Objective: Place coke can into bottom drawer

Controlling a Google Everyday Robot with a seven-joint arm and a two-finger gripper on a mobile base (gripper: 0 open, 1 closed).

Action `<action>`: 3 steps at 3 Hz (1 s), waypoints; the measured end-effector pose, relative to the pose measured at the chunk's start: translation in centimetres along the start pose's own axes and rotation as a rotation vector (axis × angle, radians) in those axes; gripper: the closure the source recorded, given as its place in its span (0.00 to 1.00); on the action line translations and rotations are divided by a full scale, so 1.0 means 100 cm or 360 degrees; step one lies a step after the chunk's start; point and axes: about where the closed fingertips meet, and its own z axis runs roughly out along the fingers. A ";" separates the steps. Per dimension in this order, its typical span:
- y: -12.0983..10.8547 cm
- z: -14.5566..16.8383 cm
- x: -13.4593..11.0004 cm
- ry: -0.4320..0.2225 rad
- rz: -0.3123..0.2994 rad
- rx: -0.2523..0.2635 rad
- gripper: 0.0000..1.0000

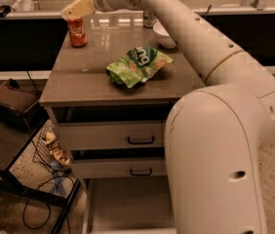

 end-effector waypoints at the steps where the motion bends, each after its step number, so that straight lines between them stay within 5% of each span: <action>1: -0.024 0.035 0.047 -0.0007 0.0120 0.0023 0.00; 3: -0.042 0.084 0.082 -0.0040 0.0237 0.0018 0.00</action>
Offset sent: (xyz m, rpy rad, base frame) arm 0.1084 -0.0122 -0.1019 0.0939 0.1135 -0.0945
